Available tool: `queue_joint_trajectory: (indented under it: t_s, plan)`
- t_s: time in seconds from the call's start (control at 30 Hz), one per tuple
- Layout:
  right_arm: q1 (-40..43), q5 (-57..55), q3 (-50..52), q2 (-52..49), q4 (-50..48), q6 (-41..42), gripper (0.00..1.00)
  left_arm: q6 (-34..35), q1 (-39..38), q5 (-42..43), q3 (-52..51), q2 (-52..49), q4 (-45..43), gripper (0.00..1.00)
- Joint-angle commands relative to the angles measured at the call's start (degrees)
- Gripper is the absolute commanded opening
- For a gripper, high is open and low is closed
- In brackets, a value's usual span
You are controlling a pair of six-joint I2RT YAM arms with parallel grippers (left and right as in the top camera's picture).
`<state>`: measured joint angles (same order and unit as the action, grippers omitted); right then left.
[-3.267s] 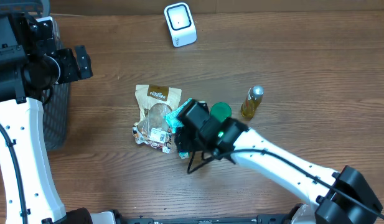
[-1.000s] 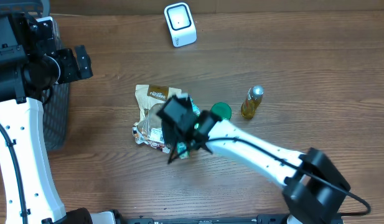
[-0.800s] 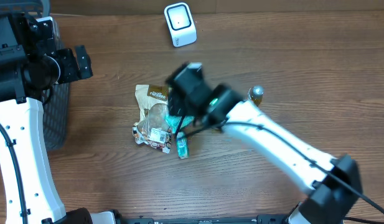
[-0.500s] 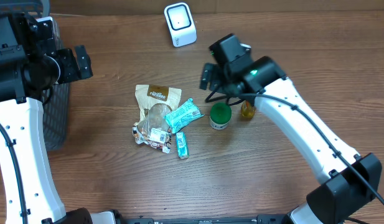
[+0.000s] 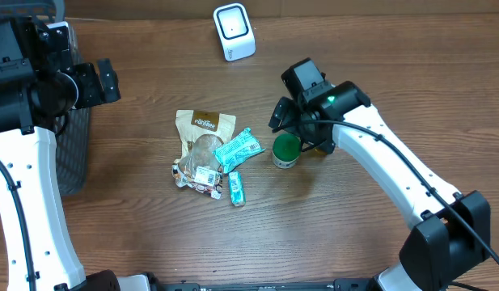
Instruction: Scan the item barcode
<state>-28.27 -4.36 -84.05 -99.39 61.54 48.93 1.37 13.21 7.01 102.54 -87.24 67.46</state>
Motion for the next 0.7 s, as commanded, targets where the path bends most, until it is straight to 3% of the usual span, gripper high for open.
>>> queue_joint_trajectory:
  t_s: [0.0, 0.3, 0.67]
  plan:
    - [-0.37, 0.11, 2.23, 0.31, -1.49, 2.12, 1.00, 0.35, -0.11, -0.11, 0.63, -0.13, -0.15, 1.00]
    - [-1.75, 0.85, 5.68, 0.26, -2.49, 4.92, 1.00, 0.35, -0.11, -0.11, 0.63, -0.13, -0.15, 1.00]
    - [-4.79, -0.09, 12.98, 0.26, -13.38, 8.33, 1.00, 0.35, -0.11, -0.11, 0.63, -0.13, -0.15, 1.00]
